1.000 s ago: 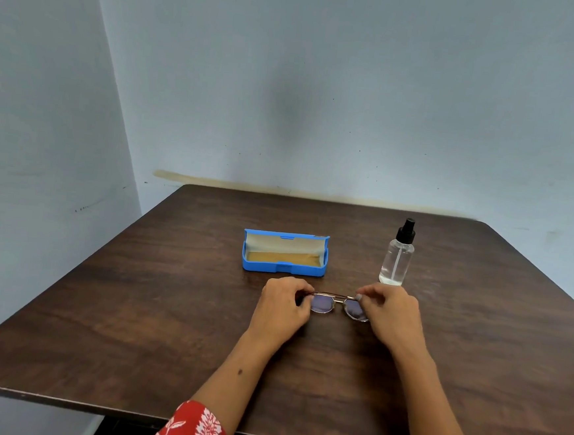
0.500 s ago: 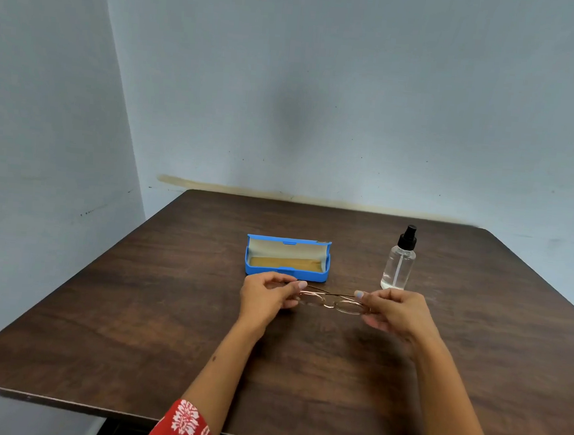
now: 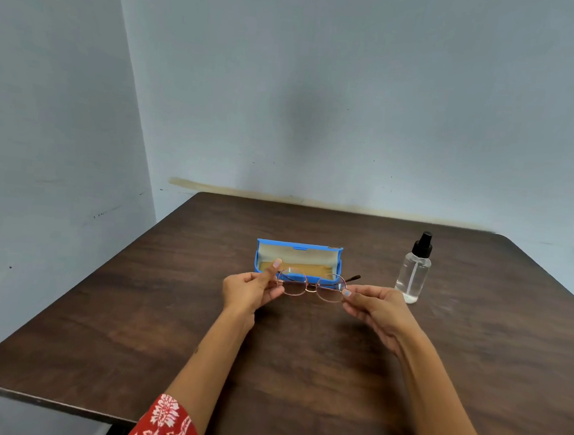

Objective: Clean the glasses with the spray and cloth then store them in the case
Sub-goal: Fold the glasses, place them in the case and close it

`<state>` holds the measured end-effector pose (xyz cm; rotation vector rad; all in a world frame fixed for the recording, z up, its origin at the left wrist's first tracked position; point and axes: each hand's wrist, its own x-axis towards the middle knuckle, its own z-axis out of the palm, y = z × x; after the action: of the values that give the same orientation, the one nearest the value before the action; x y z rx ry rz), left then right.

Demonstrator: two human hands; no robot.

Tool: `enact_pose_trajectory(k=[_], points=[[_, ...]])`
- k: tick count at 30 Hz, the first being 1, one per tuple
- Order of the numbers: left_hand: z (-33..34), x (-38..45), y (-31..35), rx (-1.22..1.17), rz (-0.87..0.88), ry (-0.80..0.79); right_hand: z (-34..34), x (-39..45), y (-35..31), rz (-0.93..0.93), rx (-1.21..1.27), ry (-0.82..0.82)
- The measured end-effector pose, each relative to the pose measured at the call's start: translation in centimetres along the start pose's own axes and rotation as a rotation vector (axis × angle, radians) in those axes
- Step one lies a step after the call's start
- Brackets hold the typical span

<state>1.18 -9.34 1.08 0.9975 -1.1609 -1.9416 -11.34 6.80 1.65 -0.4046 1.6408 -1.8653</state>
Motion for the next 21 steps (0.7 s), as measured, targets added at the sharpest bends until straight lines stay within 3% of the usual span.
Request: enact_pose_trajectory(k=[8,14,21], points=[[-0.8,1.2,2.0,0.015,0.015,-0.104,2.2,2.3,-0.4,-0.006,0.02,0.13],[-0.3,2.8,1.9,0.133,0.065,-0.003,4.0,4.0,0.0,-0.067,-0.28,0.311],[0.5,4.3,2.0,0.519,0.273,0.11,4.5,4.7,0.0,-0.182,-0.573,0.299]])
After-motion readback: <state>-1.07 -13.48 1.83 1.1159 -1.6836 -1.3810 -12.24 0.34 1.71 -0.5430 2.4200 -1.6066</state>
